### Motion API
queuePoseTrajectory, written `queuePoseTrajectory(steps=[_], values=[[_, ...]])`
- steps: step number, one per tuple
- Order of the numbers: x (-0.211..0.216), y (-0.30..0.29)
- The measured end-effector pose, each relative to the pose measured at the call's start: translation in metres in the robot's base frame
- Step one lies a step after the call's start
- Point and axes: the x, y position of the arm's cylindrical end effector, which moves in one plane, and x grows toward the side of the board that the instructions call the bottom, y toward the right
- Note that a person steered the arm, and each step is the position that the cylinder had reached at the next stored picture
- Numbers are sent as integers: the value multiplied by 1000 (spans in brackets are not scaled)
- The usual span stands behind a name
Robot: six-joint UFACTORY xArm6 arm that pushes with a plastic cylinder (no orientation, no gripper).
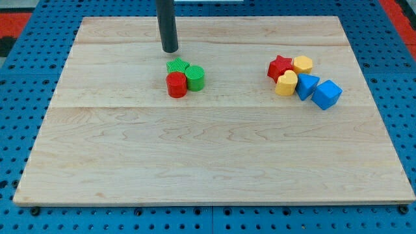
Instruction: Push the green star into a red circle and green circle
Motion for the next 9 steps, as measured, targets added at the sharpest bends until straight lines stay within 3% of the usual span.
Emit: queuePoseTrajectory(steps=[9], values=[[-33, 0]])
